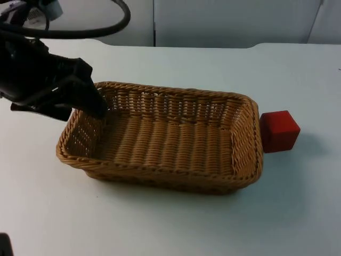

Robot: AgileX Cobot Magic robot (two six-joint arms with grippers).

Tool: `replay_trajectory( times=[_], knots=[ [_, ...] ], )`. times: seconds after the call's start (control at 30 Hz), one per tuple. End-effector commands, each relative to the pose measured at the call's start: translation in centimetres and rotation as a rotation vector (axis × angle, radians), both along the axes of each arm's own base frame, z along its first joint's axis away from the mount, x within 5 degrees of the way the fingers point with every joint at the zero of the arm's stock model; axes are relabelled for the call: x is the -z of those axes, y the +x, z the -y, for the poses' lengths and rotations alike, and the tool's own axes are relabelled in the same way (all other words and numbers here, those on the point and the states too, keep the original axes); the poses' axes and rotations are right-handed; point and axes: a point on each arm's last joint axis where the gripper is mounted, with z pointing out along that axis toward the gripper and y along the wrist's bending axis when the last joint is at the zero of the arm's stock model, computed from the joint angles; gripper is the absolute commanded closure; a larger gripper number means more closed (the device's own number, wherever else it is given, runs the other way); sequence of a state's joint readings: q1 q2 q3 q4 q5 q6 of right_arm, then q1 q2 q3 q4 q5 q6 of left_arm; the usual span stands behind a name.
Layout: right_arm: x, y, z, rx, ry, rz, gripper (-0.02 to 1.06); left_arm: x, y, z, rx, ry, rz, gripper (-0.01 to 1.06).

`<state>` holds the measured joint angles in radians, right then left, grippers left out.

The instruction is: Pick up the basket with the left hand and place the cube into the basket with the right hand.

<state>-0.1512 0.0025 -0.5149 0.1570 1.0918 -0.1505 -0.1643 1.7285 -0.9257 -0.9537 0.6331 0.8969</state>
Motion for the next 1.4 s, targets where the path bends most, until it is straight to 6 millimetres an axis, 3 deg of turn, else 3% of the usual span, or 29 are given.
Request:
replay_trajectory(
  times=[0.0,0.27,0.6,0.7,0.8,0.87,0.93,1.13,1.27,1.37],
  knots=[
    [0.1,0.0,0.0,-0.008,-0.001,0.005,1.04,0.0,1.6,-0.5,-0.024,0.098,0.085,0.37],
    [0.1,0.0,0.0,-0.008,-0.001,0.005,1.04,0.5,3.1,-0.9,-0.058,0.156,0.15,0.37],
    [0.1,0.0,0.0,-0.008,-0.001,0.005,1.04,6.0,4.2,-1.1,-0.073,0.217,0.049,0.37],
    [0.1,0.0,0.0,-0.008,-0.001,0.005,1.04,6.8,4.4,-1.2,-0.085,0.233,0.045,0.37],
    [0.1,0.0,0.0,-0.008,-0.001,0.005,1.04,7.8,4.6,-1.4,-0.099,0.25,0.039,0.46],
    [0.1,0.0,0.0,-0.008,-0.001,0.005,1.04,8.1,4.6,-1.5,-0.109,0.258,0.039,0.67],
    [0.1,0.0,0.0,-0.008,-0.001,0.005,1.04,8.2,4.8,-1.6,-0.135,0.261,0.049,1.03],
    [0.1,0.0,0.0,-0.008,-0.001,0.005,1.04,7.5,5.5,-1.8,-0.205,0.22,0.06,1.05],
    [0.1,0.0,0.0,-0.008,-0.001,0.005,1.04,5.7,6.5,-2.2,-0.271,0.046,-0.013,1.05],
    [0.1,0.0,0.0,-0.008,-0.001,0.005,1.04,4.5,6.6,-2.7,-0.298,0.008,-0.002,1.05]
  ],
)
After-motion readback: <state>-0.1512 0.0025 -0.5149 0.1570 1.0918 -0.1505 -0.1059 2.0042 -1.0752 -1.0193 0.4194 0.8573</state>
